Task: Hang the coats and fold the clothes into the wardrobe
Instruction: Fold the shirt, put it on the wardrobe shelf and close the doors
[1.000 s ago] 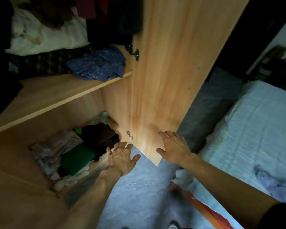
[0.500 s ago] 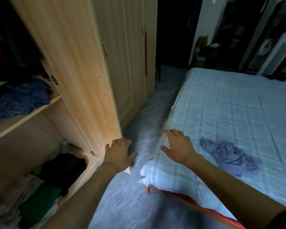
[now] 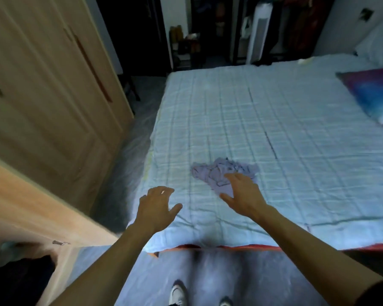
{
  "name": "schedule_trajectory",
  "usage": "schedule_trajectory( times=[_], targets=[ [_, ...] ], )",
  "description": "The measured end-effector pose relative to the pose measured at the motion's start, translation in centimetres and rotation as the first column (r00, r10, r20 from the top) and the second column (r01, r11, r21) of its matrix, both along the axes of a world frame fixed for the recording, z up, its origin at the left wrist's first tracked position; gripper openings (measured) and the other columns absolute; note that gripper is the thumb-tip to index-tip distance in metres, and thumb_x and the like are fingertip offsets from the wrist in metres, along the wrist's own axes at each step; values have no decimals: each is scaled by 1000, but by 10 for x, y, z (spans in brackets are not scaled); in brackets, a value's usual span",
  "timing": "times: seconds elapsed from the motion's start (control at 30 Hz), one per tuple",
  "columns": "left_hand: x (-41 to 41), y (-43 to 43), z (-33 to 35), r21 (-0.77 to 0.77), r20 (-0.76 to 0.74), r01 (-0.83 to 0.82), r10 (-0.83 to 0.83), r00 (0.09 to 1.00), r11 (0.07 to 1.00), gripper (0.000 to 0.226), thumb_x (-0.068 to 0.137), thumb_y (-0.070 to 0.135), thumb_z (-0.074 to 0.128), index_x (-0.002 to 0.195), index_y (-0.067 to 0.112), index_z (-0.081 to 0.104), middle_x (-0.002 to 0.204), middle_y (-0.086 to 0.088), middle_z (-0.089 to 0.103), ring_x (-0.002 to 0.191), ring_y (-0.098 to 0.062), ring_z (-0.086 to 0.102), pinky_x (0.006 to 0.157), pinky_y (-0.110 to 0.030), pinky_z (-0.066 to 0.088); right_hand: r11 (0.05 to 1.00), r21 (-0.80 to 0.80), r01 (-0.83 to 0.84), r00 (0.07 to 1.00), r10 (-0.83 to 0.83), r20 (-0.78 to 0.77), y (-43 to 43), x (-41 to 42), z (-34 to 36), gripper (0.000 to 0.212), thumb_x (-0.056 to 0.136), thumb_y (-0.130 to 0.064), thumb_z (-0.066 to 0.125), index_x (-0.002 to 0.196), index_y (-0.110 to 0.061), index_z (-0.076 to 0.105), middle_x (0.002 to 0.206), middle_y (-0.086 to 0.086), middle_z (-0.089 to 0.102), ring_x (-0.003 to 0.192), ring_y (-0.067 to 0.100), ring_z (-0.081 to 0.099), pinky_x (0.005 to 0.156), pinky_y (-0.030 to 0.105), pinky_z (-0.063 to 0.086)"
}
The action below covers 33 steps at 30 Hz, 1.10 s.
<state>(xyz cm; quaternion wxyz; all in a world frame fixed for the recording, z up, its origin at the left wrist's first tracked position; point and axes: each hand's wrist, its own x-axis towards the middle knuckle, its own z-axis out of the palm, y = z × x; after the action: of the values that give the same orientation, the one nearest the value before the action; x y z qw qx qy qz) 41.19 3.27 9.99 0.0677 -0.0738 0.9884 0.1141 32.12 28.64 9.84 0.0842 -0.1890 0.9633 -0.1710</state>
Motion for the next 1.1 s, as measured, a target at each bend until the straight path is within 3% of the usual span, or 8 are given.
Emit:
schedule_trajectory(
  times=[0.17,0.27,0.47,0.9,1.1],
  targets=[
    [-59,24,-9,15,18,103,-103,995,995,62,94,59,49,145,26,42,151,4,42,139,-20,34,109,-41,34,990,-34,134,989,-132,66,43,-9,-17,66,90,-50,60,146,-23,38,145,4,45,132,27,40,99,41,41],
    [-96,34,-22,34,40,153,-154,987,988,62,94,59,49,145,24,42,149,3,43,138,-22,36,107,-41,35,982,0,190,976,-189,110,61,-22,-23,69,90,-52,58,149,-26,33,150,3,39,135,26,37,105,42,38],
    [-169,46,-55,125,63,246,-255,965,961,59,94,56,49,142,23,44,144,0,47,130,-24,41,100,-40,39,960,94,265,956,-275,106,67,-67,-30,66,91,-51,58,146,-23,36,145,4,43,133,26,38,103,42,40],
    [-247,44,-125,174,230,347,-381,896,922,47,94,54,46,131,26,48,135,2,50,123,-24,45,93,-37,40,955,135,265,924,-291,247,34,-139,-89,64,94,-49,53,150,-25,30,151,2,37,137,24,35,108,39,36],
    [-270,58,-168,193,284,326,-370,884,926,51,94,54,47,136,26,45,141,3,48,128,-22,41,99,-35,38,962,101,254,890,-273,365,42,-170,-146,63,96,-45,52,151,-24,28,153,1,35,137,23,35,110,36,34]
  ],
)
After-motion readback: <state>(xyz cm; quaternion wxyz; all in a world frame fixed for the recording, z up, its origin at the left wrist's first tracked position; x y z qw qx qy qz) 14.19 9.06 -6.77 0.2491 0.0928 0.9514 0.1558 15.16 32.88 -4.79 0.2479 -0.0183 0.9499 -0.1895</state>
